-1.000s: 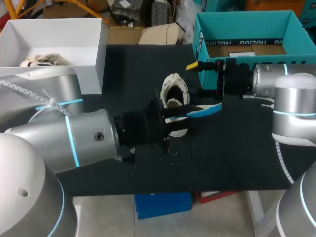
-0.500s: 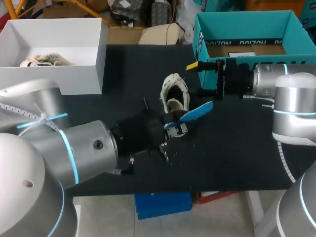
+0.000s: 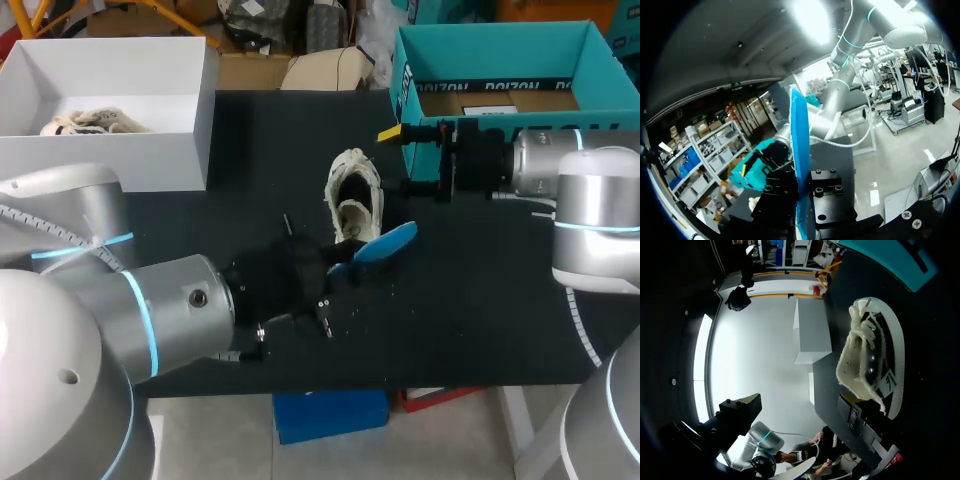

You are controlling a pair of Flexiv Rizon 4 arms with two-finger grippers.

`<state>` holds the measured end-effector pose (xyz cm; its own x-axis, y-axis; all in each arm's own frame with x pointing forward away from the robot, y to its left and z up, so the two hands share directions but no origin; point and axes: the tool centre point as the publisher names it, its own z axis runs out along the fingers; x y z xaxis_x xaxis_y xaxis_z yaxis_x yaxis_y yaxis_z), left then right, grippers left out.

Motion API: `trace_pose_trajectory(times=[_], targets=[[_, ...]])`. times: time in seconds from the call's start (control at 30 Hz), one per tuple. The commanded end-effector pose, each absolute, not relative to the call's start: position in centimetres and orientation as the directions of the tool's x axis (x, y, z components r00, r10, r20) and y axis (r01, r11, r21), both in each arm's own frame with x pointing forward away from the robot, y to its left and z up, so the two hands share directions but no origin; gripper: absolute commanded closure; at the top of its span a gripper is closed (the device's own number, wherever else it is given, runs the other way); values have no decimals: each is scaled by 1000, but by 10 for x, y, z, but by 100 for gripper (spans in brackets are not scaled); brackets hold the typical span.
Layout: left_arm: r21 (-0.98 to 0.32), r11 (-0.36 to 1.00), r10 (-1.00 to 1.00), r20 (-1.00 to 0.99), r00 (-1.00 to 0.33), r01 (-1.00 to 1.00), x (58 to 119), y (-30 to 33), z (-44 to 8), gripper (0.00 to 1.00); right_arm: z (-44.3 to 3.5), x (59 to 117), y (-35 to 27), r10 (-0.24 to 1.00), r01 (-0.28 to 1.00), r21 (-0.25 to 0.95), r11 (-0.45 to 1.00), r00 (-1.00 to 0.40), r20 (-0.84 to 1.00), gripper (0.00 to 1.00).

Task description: Take the shoe out of the shoebox, open the shoe tongue, remove and reinsert the insole, then place the shoe into the shoebox

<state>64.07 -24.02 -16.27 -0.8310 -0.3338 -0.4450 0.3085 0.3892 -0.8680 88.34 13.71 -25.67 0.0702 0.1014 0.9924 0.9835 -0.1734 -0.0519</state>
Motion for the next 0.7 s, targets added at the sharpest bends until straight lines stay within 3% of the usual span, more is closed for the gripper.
trace_pose_trajectory(times=[0.03,0.33,0.43,0.6,0.7], targets=[[-867,383,-276,-436,-857,318,645,-236,-161,100,-257,884,139,102,983,-51,-176,70,992,0],[-822,410,-236,-514,-825,396,639,-243,-148,100,-257,884,139,102,983,-51,-176,70,992,0],[-783,479,-187,-532,-826,396,637,-246,-144,100,-257,884,139,102,983,-51,-176,70,992,0],[-777,576,-287,-484,-827,254,635,-239,-141,100,-257,884,139,102,983,-51,-176,70,992,0],[-782,565,-303,-494,-815,264,632,-239,-137,100,-257,884,139,102,983,-51,-176,70,992,0]])
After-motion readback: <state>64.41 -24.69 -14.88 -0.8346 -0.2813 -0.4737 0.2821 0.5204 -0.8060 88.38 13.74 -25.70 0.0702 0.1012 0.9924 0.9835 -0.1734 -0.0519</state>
